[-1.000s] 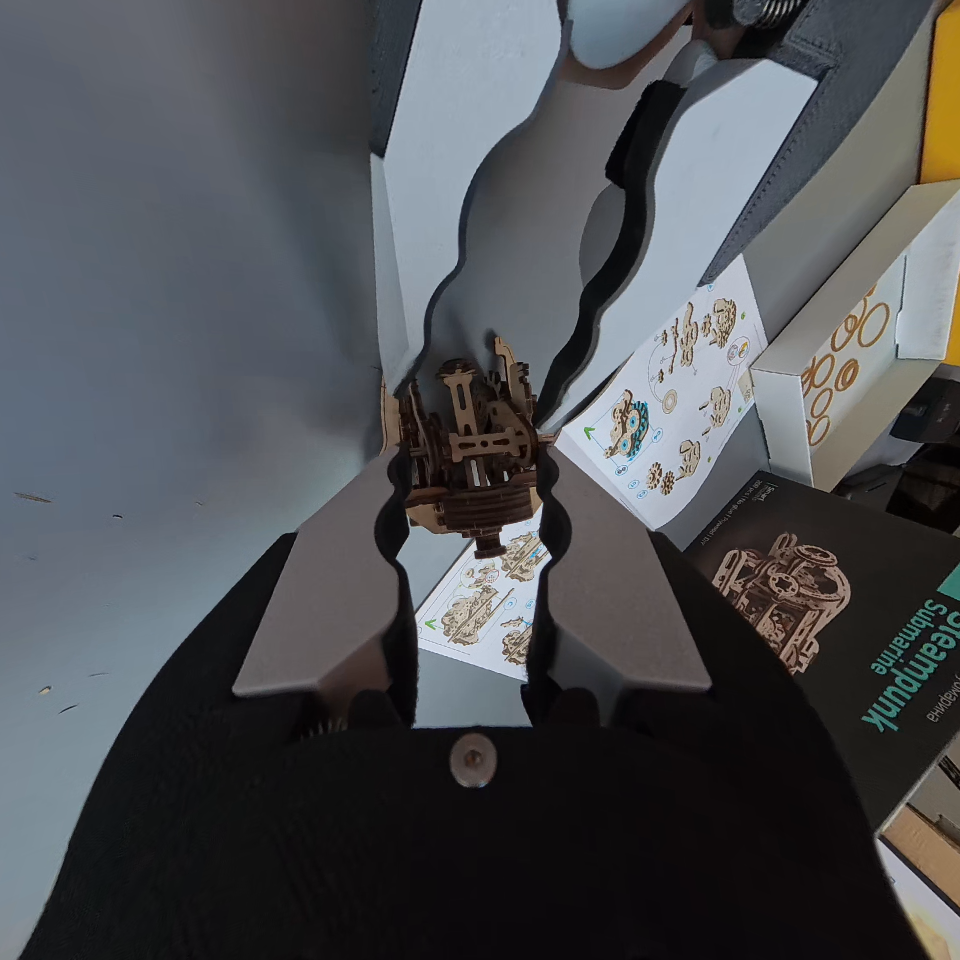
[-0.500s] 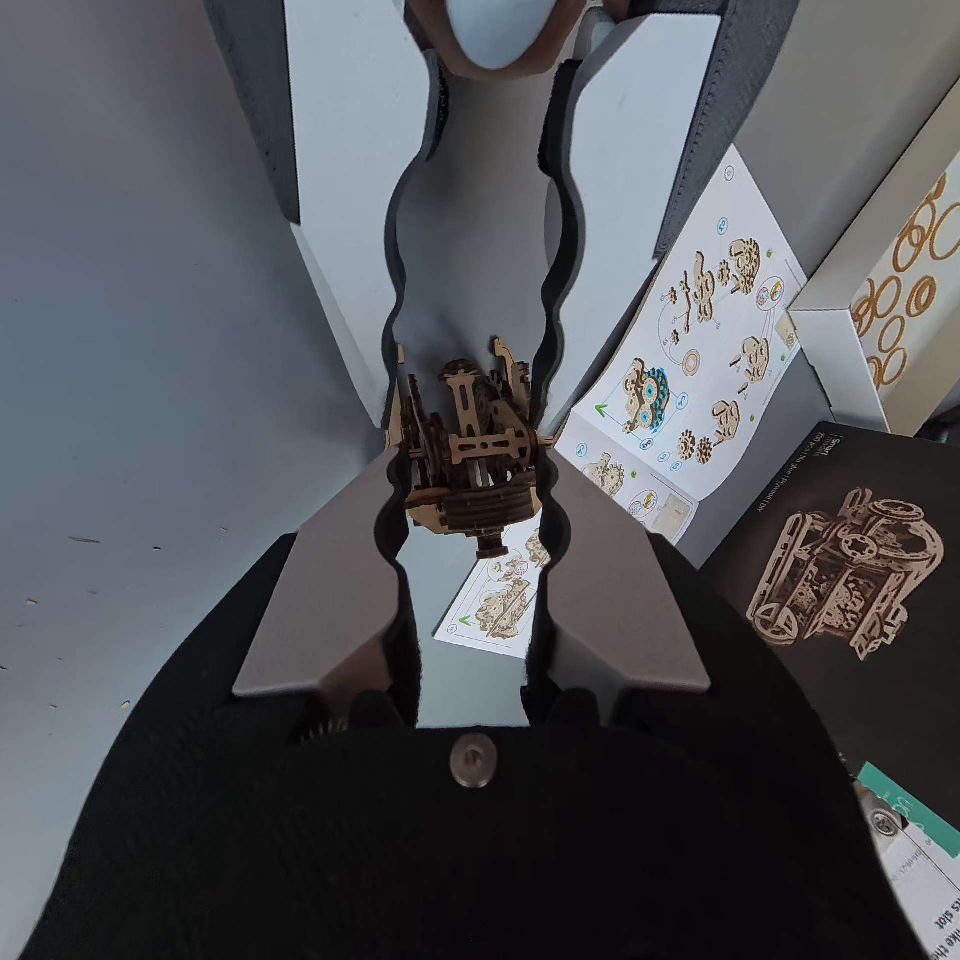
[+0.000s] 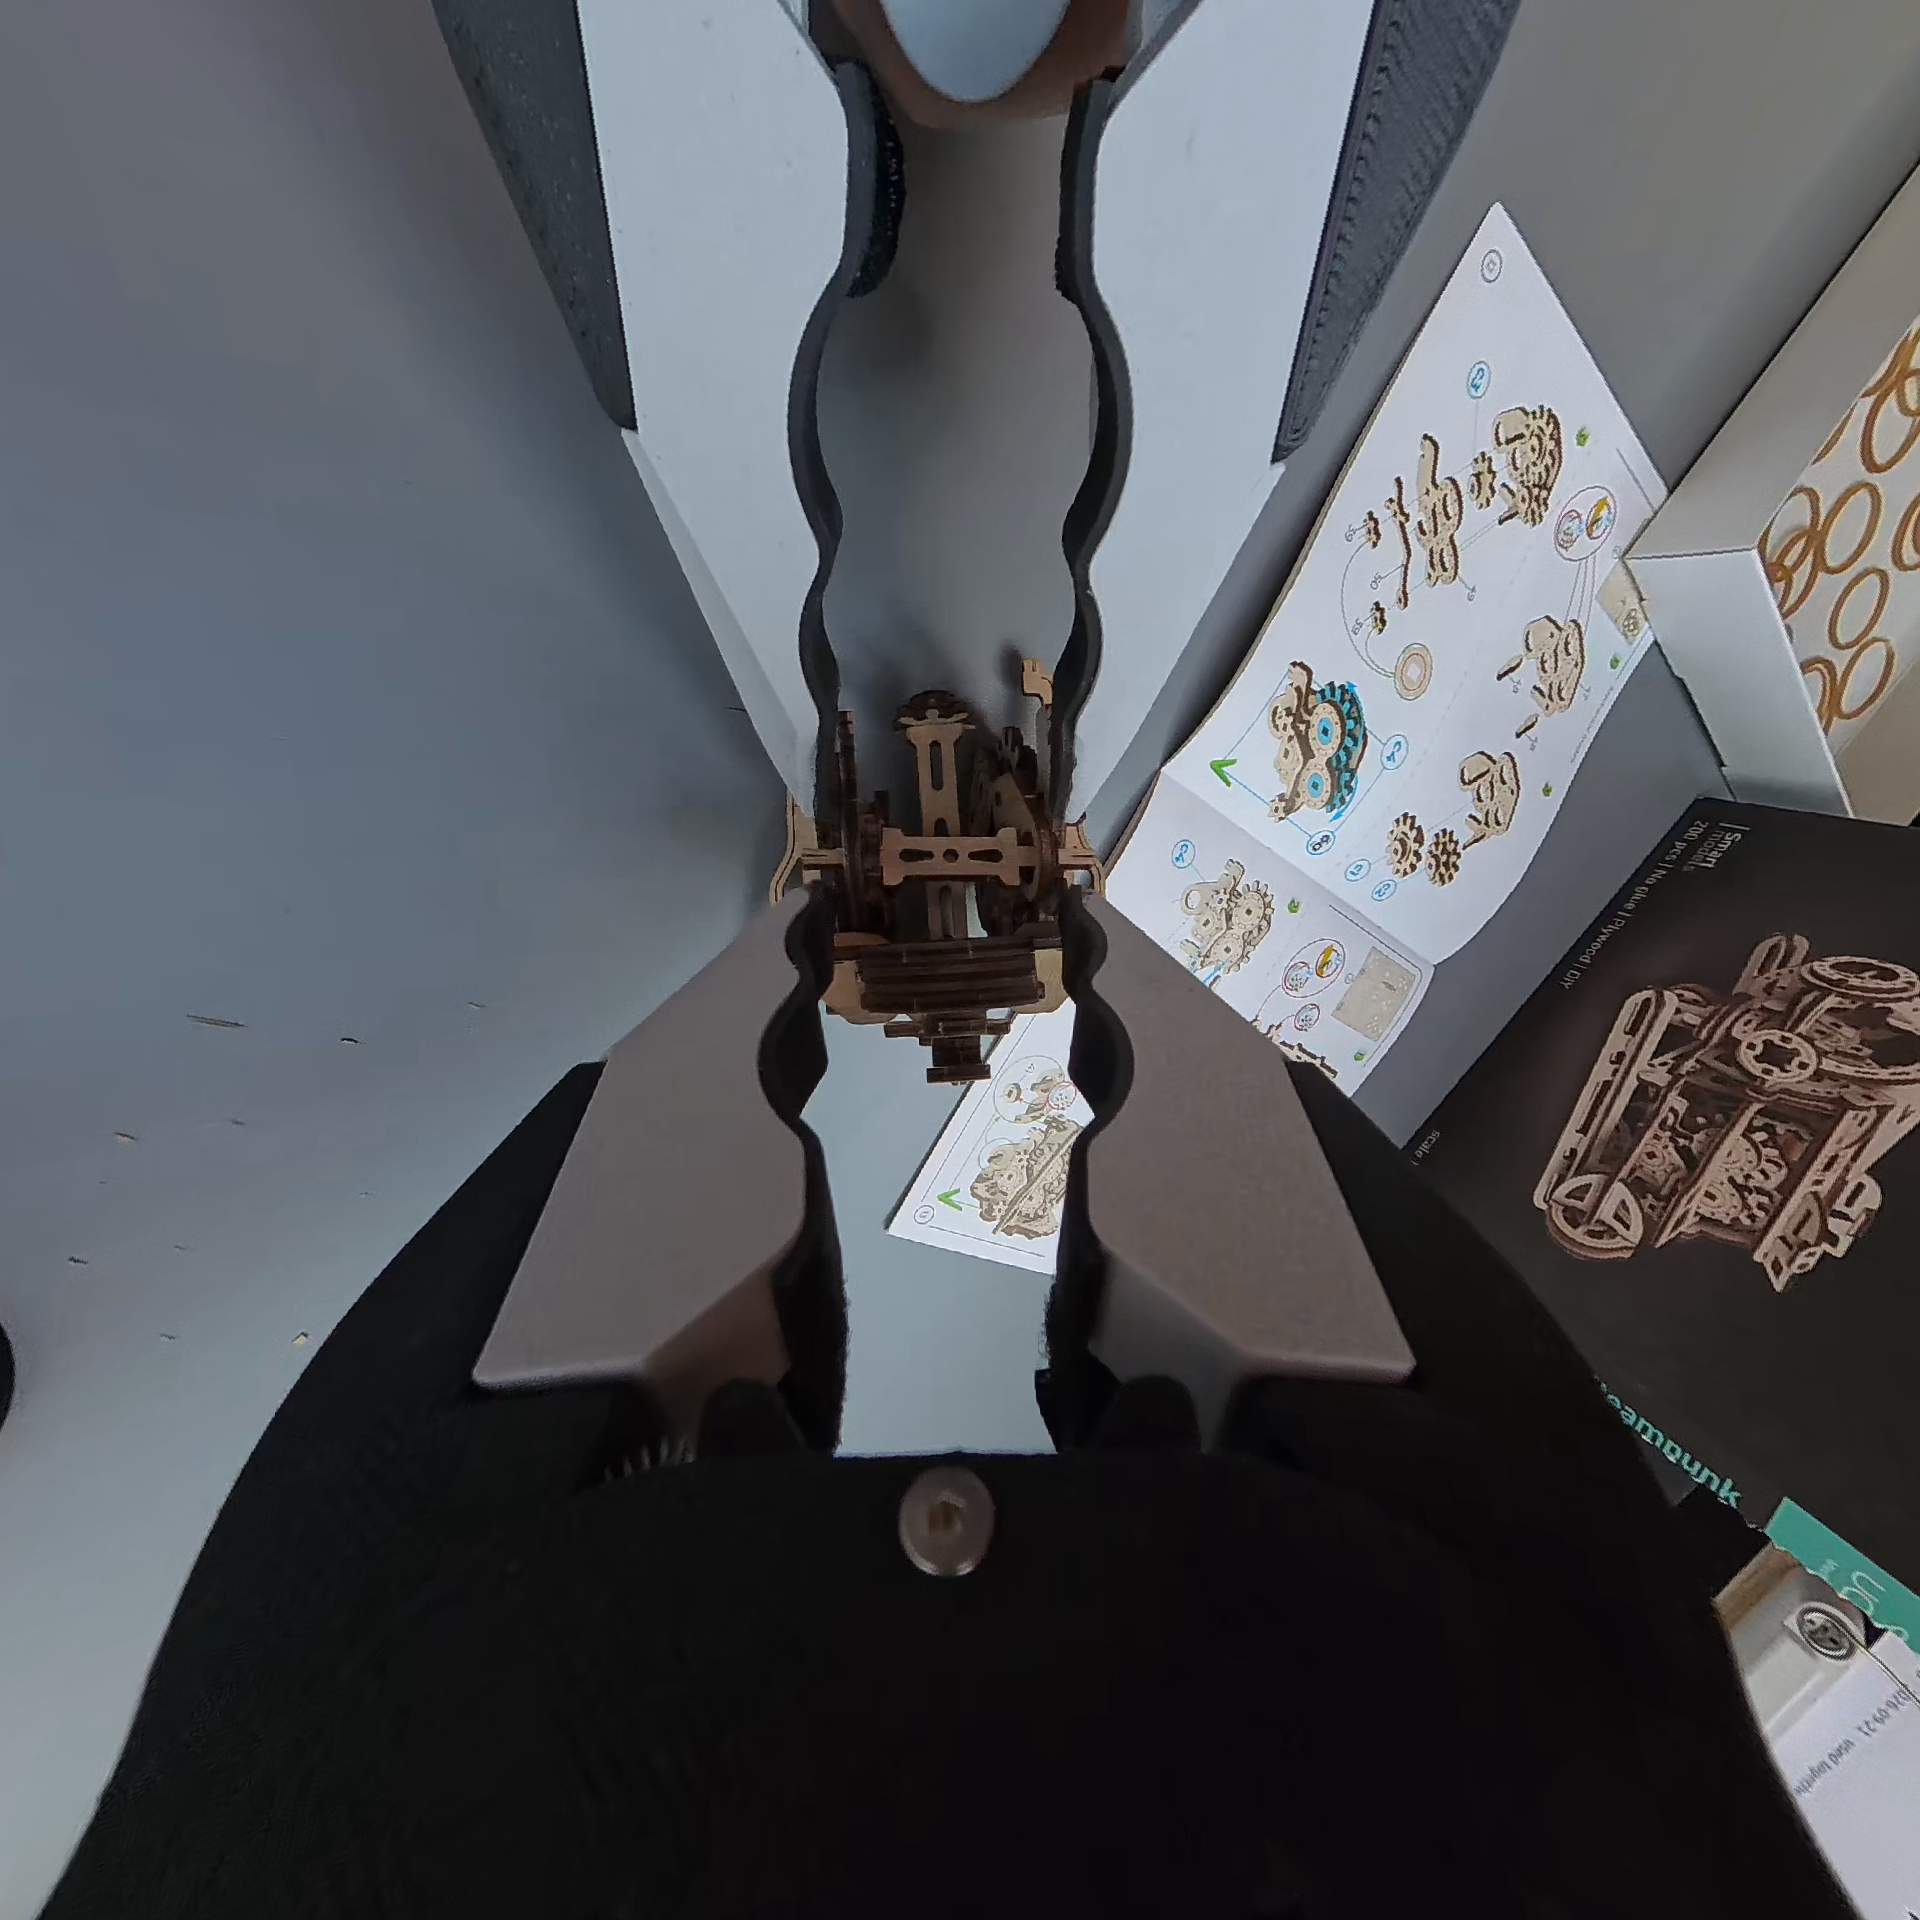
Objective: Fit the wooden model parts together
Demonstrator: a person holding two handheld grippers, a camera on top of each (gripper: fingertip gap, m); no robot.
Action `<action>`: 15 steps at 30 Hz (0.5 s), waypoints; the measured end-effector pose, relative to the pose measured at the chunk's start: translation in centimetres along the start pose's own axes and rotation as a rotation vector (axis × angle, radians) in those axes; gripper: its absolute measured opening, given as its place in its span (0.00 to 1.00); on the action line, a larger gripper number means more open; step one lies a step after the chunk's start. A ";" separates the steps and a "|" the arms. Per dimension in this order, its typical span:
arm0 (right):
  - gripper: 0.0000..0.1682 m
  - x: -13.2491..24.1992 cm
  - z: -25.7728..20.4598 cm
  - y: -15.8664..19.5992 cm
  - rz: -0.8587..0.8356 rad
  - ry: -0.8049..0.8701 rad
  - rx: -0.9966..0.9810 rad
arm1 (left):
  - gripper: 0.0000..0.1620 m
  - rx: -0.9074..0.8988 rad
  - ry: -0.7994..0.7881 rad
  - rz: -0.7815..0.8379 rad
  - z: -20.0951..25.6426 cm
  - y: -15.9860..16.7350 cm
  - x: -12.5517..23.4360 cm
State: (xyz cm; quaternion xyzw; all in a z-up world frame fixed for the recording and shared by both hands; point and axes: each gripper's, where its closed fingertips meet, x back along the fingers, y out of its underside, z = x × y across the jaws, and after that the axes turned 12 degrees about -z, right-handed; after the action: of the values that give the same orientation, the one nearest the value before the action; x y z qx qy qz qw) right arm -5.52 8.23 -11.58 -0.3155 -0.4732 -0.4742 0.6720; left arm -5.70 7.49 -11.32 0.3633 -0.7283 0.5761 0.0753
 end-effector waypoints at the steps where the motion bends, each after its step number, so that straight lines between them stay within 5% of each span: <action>1: 0.24 0.0 0.1 0.0 0.003 -0.004 -0.001 | 0.24 0.003 -0.002 0.002 -0.1 0.0 0.0; 15: 0.21 -0.4 -0.3 -0.1 -0.005 -0.033 -0.040 | 0.21 -0.036 0.007 0.013 0.2 -0.2 -0.2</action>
State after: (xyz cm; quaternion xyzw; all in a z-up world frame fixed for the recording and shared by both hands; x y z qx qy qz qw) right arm -5.53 8.03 -12.05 -0.3354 -0.4755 -0.4800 0.6565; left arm -5.41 7.38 -11.33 0.3551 -0.7408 0.5645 0.0805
